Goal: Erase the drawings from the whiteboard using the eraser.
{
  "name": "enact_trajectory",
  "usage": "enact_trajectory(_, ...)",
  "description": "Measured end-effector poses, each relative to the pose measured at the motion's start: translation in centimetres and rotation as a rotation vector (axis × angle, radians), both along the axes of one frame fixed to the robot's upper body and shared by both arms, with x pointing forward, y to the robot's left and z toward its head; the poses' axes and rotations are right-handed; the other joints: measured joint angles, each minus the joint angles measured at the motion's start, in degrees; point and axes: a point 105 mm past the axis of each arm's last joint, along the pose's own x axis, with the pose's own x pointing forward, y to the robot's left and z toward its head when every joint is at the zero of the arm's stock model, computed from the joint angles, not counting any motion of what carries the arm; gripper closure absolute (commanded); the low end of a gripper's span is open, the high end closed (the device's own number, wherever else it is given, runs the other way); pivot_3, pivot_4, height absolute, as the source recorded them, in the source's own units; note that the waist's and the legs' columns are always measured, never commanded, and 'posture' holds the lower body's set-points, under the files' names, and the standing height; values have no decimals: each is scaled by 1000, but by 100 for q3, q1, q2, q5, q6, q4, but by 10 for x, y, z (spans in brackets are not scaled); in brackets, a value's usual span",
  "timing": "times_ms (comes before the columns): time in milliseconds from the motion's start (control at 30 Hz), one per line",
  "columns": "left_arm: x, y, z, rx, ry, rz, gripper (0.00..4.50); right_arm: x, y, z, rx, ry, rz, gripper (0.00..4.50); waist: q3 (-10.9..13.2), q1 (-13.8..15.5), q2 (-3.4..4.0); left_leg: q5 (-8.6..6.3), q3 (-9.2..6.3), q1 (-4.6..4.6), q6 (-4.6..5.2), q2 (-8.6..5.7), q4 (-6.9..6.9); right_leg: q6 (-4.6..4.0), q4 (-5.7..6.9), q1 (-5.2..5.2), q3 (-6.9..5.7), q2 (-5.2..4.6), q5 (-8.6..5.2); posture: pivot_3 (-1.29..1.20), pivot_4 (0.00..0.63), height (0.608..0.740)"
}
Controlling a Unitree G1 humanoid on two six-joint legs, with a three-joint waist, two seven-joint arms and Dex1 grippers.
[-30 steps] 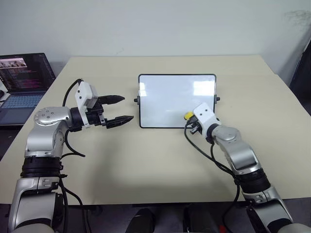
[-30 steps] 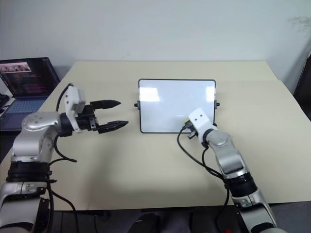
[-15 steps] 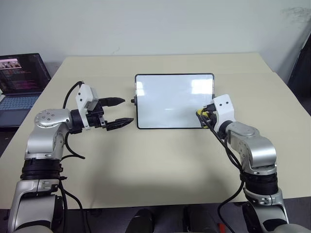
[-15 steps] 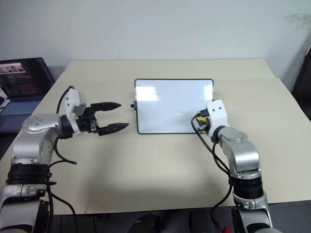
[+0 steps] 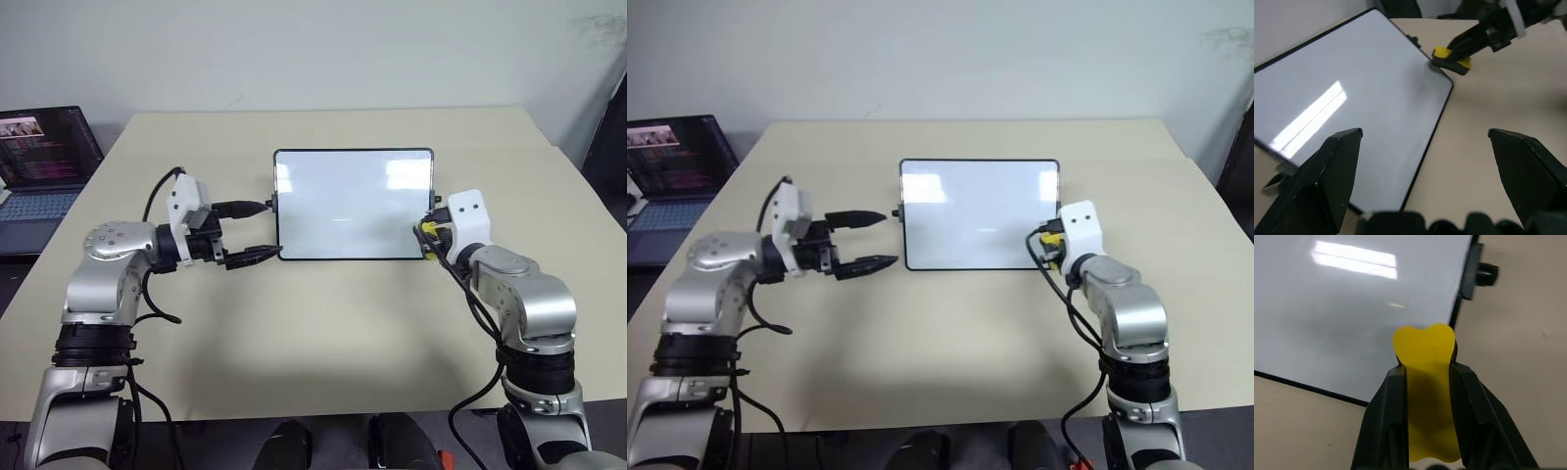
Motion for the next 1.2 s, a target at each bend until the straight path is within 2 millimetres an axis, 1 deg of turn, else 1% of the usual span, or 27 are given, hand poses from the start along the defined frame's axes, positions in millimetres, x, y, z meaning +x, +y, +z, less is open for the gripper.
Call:
enact_trajectory(133,-10,-17,-3,2,21,-85,0,-4,-11,-3,-19,37,-46,3541,0,-2,0,0,2,-1,1,1,-2,0,-3,0,0,0,0,0,150,740)
enact_trajectory(300,-17,-27,-8,17,42,-153,0,-10,-24,-13,-8,98,-115,3541,0,1,0,-1,5,-1,1,0,-1,0,-3,3,-2,2,0,0,150,740)
enact_trajectory(433,-20,-31,-12,24,67,-186,0,-15,-32,-20,9,142,-162,3541,0,-1,0,-1,8,-1,1,-1,-1,0,-3,3,-3,3,0,0,150,740)
enact_trajectory(533,-22,-35,-15,29,80,-218,0,-18,-33,-27,26,177,-183,3541,0,-1,0,-1,8,-1,1,0,-1,0,-2,4,-3,4,0,0,150,740)
enact_trajectory(767,-21,-39,-12,26,70,-229,0,-21,-37,-32,27,198,-204,3541,0,-1,0,-1,11,0,1,-1,-1,0,-2,4,-3,4,0,0,150,740)
enact_trajectory(1067,-22,-39,-12,28,72,-238,0,-23,-41,-32,22,204,-213,3541,0,2,0,-1,12,1,1,-2,1,1,-2,8,-6,5,0,0,150,740)
enact_trajectory(1133,-22,-39,-12,28,72,-238,0,-23,-41,-32,23,205,-211,2954,0,2,0,-1,12,1,1,-1,1,0,-2,8,-5,5,0,0,150,740)
enact_trajectory(1167,-22,-39,-12,28,72,-238,0,-23,-41,-33,24,207,-211,2742,0,2,0,-1,12,1,1,-1,1,0,-2,8,-5,5,0,0,150,740)
enact_trajectory(1200,-22,-39,-12,28,72,-238,0,-22,-41,-34,26,211,-210,2406,0,1,0,-1,12,1,1,-2,1,0,-2,8,-5,5,0,0,150,740)
